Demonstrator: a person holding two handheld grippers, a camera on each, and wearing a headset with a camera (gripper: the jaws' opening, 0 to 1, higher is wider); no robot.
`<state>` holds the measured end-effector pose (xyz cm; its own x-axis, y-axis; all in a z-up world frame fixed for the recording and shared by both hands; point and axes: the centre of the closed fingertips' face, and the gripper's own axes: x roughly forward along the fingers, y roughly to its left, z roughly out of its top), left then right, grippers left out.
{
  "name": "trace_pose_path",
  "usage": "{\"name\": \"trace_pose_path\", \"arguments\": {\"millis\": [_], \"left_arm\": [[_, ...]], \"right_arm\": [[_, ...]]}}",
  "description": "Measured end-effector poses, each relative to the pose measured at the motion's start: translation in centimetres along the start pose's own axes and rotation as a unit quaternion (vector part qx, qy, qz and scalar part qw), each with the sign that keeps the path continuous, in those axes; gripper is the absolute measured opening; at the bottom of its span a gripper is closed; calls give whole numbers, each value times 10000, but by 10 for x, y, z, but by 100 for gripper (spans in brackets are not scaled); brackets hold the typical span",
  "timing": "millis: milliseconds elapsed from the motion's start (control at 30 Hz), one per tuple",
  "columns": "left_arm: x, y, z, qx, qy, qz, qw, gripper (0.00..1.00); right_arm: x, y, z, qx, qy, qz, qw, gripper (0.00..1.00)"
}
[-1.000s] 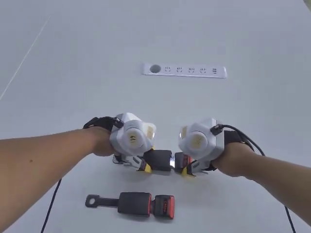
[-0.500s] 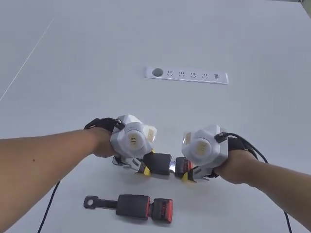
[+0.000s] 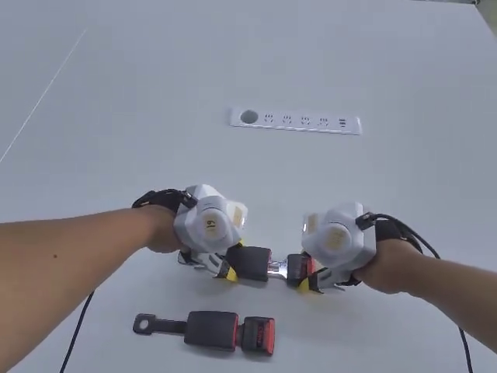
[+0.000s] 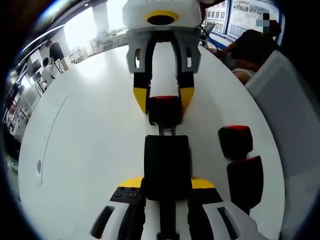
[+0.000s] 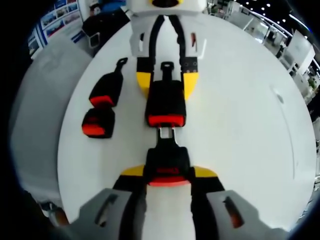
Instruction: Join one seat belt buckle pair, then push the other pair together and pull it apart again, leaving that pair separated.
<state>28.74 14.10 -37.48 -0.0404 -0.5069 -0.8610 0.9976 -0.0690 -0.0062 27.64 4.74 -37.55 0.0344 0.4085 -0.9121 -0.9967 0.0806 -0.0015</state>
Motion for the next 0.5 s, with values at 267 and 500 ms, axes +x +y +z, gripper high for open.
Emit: {"name": "trace_pose_path", "arguments": {"millis": [267,500], "left_arm": [[1,1,-2,-80,44,32,10000,32],[1,0,-2,-127,75,70,9999,32]], "right_arm": [[-11,1,-24,74,83,-14,9999,34],[-19,0,-44,184,145,-64,9997,34]]}}
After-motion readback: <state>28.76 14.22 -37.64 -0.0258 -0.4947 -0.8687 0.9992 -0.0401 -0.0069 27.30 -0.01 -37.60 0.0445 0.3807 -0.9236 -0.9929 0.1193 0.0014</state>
